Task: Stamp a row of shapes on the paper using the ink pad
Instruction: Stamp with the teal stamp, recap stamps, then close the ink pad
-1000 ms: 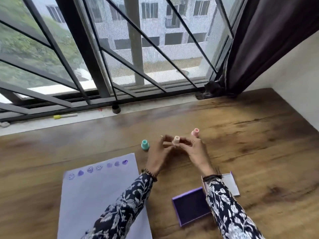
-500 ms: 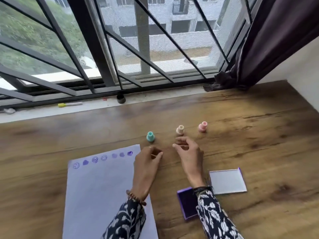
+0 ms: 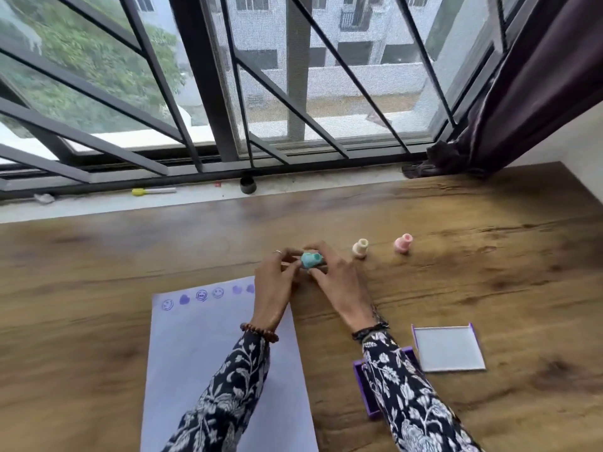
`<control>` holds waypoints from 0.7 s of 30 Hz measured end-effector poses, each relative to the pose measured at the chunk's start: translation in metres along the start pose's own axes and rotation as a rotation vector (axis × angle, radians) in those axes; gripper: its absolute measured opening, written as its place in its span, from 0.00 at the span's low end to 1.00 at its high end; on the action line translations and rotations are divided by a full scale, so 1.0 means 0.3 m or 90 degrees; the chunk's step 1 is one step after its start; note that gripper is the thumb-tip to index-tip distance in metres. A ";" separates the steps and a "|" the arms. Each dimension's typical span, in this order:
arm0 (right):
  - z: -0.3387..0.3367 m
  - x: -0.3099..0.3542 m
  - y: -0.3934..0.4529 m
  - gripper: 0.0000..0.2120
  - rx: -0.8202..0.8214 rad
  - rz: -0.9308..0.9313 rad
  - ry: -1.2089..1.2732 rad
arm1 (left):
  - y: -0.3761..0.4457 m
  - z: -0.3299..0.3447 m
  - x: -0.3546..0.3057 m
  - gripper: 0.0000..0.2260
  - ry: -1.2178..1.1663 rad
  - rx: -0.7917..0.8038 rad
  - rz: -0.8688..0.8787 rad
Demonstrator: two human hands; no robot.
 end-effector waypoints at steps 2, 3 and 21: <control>-0.026 -0.016 -0.033 0.14 -0.014 0.027 0.122 | -0.020 0.002 0.012 0.06 -0.093 0.034 -0.030; -0.037 -0.030 -0.057 0.13 -0.017 0.049 0.200 | -0.038 0.012 0.025 0.07 -0.156 0.060 -0.065; -0.082 -0.163 -0.535 0.14 -0.098 0.409 1.030 | -0.340 0.105 -0.061 0.11 0.141 0.182 0.165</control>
Point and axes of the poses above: each hand's wrist, its own y-axis towards the middle knuckle, its own z-axis out of the palm, x = y × z, the point moved 10 cm from there along y, towards the middle knuckle, and after that the axes turned 7 degrees about -y, right-handed, at the moved point
